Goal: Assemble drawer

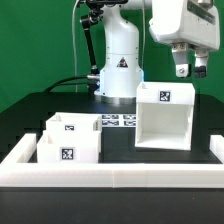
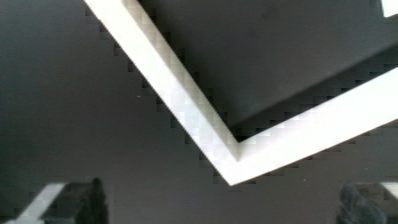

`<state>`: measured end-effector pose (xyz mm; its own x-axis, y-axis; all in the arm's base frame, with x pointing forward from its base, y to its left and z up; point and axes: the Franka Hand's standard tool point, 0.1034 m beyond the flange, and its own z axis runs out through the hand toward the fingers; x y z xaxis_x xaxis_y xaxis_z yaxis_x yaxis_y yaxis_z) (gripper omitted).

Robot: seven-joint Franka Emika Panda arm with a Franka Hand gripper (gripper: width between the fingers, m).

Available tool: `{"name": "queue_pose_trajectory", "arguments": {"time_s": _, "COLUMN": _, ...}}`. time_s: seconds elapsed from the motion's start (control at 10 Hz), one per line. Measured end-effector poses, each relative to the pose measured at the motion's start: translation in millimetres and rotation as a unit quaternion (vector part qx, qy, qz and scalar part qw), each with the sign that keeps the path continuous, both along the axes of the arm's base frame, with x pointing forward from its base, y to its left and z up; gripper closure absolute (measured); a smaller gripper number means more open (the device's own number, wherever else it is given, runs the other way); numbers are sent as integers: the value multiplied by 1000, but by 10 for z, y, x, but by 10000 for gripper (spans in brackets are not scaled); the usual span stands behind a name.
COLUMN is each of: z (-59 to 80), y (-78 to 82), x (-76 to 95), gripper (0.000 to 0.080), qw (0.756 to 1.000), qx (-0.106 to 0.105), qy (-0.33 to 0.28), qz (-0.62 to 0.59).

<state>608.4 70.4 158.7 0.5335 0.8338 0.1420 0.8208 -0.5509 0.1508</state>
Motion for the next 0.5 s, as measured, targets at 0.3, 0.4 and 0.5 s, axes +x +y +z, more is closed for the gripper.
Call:
{"name": "queue_pose_trajectory", "arguments": {"time_s": 0.3, "z": 0, "y": 0, "x": 0, "gripper": 150, "qw": 1000, "qx": 0, "qy": 0, "qz": 0}}
{"name": "queue_pose_trajectory", "arguments": {"time_s": 0.4, "z": -7, "y": -1, "x": -3, "gripper": 150, "qw": 1000, "qx": 0, "qy": 1, "qz": 0}}
{"name": "queue_pose_trajectory", "arguments": {"time_s": 0.5, "z": -11, "y": -3, "x": -4, "gripper": 150, "qw": 1000, "qx": 0, "qy": 1, "qz": 0}}
